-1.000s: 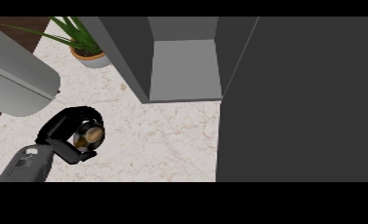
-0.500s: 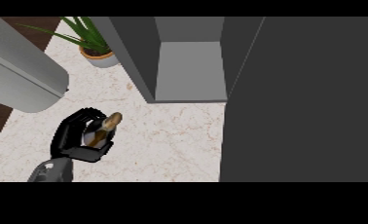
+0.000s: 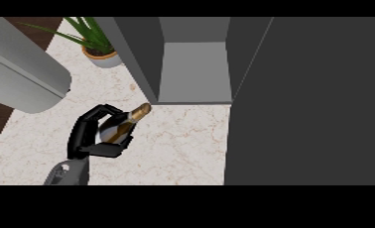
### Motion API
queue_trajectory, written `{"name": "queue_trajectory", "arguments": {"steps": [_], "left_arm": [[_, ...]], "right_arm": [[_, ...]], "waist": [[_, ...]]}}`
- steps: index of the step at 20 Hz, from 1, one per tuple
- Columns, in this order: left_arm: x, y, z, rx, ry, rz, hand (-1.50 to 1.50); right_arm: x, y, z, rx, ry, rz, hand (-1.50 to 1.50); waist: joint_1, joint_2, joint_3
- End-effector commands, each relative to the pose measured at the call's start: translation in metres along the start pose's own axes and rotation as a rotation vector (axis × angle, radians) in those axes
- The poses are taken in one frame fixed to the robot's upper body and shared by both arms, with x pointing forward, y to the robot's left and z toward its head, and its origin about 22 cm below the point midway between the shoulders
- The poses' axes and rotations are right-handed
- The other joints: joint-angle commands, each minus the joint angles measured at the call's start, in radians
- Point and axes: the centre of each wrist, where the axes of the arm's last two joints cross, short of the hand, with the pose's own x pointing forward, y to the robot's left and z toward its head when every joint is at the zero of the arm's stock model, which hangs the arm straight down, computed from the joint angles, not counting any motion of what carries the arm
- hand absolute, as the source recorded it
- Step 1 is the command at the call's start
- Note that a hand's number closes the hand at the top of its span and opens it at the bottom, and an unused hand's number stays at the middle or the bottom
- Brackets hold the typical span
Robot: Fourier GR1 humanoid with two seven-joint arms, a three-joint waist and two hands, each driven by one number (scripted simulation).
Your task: Pick up the wine, place it into the cabinet and close the cabinet
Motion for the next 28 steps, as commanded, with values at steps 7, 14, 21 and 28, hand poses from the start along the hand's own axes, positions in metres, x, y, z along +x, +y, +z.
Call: {"name": "queue_trajectory", "arguments": {"steps": [7, 14, 21, 28], "left_arm": [[0.058, -0.073, -0.051, -0.021, 0.032, 0.016, 1.5], [0.058, -0.112, -0.06, -0.054, 0.068, -0.072, 1.5], [0.093, -0.137, -0.079, -0.044, 0.041, -0.16, 1.5], [0.103, -0.155, -0.09, -0.018, 0.069, -0.112, 1.5]], "right_arm": [[0.031, 0.005, 0.015, 0.019, -0.033, 0.008, -1.5], [0.023, 0.011, 0.018, 0.006, -0.038, -0.016, -1.5], [0.014, -0.001, 0.017, 0.016, -0.048, -0.033, -1.5], [0.01, -0.004, 0.009, 0.032, -0.046, -0.01, -1.5]], "waist": [[-0.007, 0.006, -0.011], [-0.017, 0.008, -0.012], [-0.026, 0.007, -0.011], [-0.052, 0.013, -0.012]]}}
